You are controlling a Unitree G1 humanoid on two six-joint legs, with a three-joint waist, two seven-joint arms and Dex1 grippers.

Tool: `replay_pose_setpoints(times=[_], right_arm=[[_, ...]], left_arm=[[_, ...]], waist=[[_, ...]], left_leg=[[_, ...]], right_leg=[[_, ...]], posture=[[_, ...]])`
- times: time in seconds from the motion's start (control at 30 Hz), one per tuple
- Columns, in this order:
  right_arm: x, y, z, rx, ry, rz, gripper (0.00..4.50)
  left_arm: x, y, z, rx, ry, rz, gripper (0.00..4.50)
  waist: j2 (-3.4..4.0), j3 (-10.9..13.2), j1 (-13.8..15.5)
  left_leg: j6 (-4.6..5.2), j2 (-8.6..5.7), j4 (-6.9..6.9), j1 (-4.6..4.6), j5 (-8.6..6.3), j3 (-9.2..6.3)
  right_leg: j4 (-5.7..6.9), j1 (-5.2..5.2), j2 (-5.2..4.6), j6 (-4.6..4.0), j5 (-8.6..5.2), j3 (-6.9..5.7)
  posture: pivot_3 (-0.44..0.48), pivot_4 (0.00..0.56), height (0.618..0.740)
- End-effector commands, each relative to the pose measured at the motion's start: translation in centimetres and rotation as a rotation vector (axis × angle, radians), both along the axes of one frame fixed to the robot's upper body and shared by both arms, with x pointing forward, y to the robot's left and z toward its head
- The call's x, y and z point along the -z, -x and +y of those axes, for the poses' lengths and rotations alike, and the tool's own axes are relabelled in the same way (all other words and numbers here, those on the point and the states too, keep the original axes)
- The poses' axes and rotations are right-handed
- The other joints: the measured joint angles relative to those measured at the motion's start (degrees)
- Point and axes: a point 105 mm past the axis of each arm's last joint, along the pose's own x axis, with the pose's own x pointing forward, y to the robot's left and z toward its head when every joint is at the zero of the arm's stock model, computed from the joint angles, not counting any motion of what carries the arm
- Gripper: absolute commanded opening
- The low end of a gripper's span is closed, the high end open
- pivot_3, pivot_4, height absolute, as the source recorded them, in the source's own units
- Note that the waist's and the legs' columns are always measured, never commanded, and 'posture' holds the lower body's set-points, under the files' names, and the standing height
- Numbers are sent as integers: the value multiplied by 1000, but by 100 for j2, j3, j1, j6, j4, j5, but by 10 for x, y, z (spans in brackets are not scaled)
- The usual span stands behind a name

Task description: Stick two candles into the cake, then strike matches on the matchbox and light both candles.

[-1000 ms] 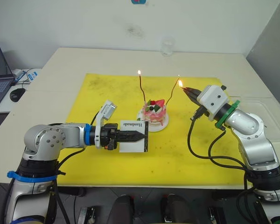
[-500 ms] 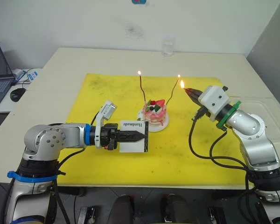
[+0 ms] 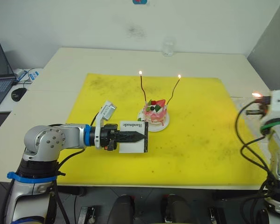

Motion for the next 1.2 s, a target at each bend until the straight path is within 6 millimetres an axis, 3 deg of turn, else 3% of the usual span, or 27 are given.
replay_pose_setpoints(times=[0.03, 0.37, 0.4, 0.5, 0.8, 0.83, 0.9, 1.07, 1.13, 1.2], right_arm=[[-7, 13, -32, 138, 3, -22, 33], [5, 3, -52, 152, -26, 21, 33], [5, 2, -52, 150, -29, 21, 210], [1, -3, -50, 114, -31, -2, 947], [-13, -8, -38, 68, 20, -64, 4252], [-18, -10, -32, 50, 26, -84, 4478], [-24, -17, -16, -18, 14, -107, 4478], [-32, -33, 53, -351, 66, -84, 4478], [-31, -34, 91, -555, 77, -51, 4478], [-21, -22, 146, -886, 0, 29, 4478]], left_arm=[[-7, 1, -3, 21, 21, -31, 0], [-7, 4, -1, 20, 16, -32, 0], [-7, 4, -1, 19, 16, -32, 0], [-7, 5, -1, 14, 15, -33, 0], [-6, 8, 2, 8, 12, -32, 0], [-6, 8, 2, 6, 11, -31, 0], [-4, 9, 3, -1, 11, -29, 0], [-3, 16, 2, -9, 37, 5, 0], [0, 19, 3, -19, 44, 18, 0], [2, 20, 2, -34, 76, 64, 0]], waist=[[1, 0, -14], [1, 0, -124], [1, 0, -126], [1, 0, -129], [1, -1, -131], [1, 0, -131], [2, 0, -142], [3, 0, -159], [3, 0, -141], [3, 0, -137]], left_leg=[[0, 0, 0, 1, 0, 1], [1, -2, -1, 3, 0, 5], [1, -2, -1, 3, 0, 5], [1, -2, -1, 2, 0, 6], [1, -1, -1, 3, 0, 6], [1, -1, -1, 3, 0, 7], [1, 0, -2, 3, 0, 6], [0, 3, -2, 6, 0, 1], [0, 4, -4, 4, 0, -4], [1, 6, -4, 2, 0, -3]], right_leg=[[0, 0, 1, 0, 0, 1], [1, 0, 8, 0, 0, 5], [1, 0, 7, 1, 0, 5], [0, 0, 7, 1, 0, 6], [0, 0, 7, 2, 0, 6], [0, 0, 7, 2, 0, 6], [0, 0, 6, 2, 0, 7], [2, 0, 11, 2, 0, 3], [2, 0, 12, 2, 0, 0], [-1, 0, 9, 2, -1, 0]], posture=[[0, 150, 740], [0, 150, 740], [0, 150, 740], [0, 150, 740], [0, 150, 740], [0, 150, 740], [0, 150, 740], [0, 150, 740], [0, 150, 740], [0, 150, 740]])
